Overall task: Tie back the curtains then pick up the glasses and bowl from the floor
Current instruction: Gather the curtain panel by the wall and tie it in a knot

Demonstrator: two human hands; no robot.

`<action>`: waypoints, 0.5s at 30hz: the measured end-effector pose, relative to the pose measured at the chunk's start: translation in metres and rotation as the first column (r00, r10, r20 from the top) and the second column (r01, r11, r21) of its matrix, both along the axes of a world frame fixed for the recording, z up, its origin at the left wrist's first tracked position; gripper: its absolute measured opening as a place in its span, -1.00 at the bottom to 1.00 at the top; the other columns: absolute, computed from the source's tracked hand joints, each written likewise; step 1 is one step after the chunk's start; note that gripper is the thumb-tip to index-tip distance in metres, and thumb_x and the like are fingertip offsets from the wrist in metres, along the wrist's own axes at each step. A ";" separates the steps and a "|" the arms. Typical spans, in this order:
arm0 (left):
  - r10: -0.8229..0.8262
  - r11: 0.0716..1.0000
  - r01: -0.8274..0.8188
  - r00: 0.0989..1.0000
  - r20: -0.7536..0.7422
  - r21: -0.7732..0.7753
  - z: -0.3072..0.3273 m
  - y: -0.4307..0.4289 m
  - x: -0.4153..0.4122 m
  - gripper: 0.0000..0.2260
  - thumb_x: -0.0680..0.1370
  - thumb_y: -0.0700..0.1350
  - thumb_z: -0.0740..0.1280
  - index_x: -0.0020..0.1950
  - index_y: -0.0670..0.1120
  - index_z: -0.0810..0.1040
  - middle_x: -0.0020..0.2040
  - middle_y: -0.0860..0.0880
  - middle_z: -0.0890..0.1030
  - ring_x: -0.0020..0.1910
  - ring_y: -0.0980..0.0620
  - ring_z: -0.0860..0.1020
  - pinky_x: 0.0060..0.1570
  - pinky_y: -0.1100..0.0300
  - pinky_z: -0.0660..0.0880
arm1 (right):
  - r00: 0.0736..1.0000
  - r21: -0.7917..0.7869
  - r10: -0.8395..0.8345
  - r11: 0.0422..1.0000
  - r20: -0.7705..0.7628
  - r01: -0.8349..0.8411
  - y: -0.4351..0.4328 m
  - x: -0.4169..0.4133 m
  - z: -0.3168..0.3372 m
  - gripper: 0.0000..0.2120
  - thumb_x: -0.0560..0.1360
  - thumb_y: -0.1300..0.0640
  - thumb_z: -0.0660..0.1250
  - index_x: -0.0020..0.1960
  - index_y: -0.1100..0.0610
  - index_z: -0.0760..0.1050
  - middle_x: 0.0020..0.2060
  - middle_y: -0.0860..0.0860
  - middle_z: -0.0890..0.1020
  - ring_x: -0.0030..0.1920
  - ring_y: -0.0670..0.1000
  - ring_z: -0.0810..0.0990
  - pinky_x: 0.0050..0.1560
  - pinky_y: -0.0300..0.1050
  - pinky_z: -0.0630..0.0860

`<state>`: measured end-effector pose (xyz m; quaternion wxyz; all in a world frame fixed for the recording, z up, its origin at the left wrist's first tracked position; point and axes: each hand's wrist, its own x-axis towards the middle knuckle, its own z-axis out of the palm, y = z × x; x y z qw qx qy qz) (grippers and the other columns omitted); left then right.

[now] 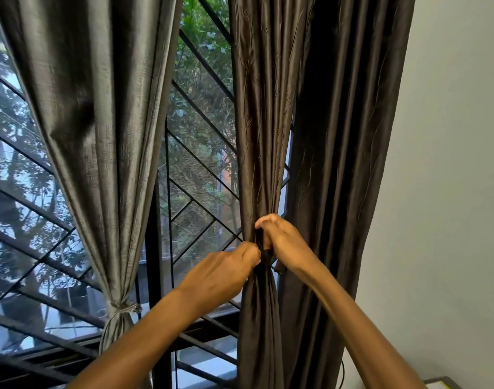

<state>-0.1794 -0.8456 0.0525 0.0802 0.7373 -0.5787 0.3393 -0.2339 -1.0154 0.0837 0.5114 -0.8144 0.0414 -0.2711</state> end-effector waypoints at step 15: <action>0.320 0.887 -0.123 0.859 -0.400 0.445 0.071 -0.018 -0.003 -0.77 0.59 -0.12 0.13 -0.24 -0.07 0.45 -0.24 -0.09 0.50 -0.29 -0.08 0.48 -0.19 -0.04 0.52 | 0.999 -0.414 -0.042 0.909 0.026 0.048 -0.002 0.000 0.001 -0.64 0.66 -0.16 0.12 -0.10 0.10 0.42 -0.35 0.11 0.60 -0.37 0.02 0.59 -0.22 0.12 0.57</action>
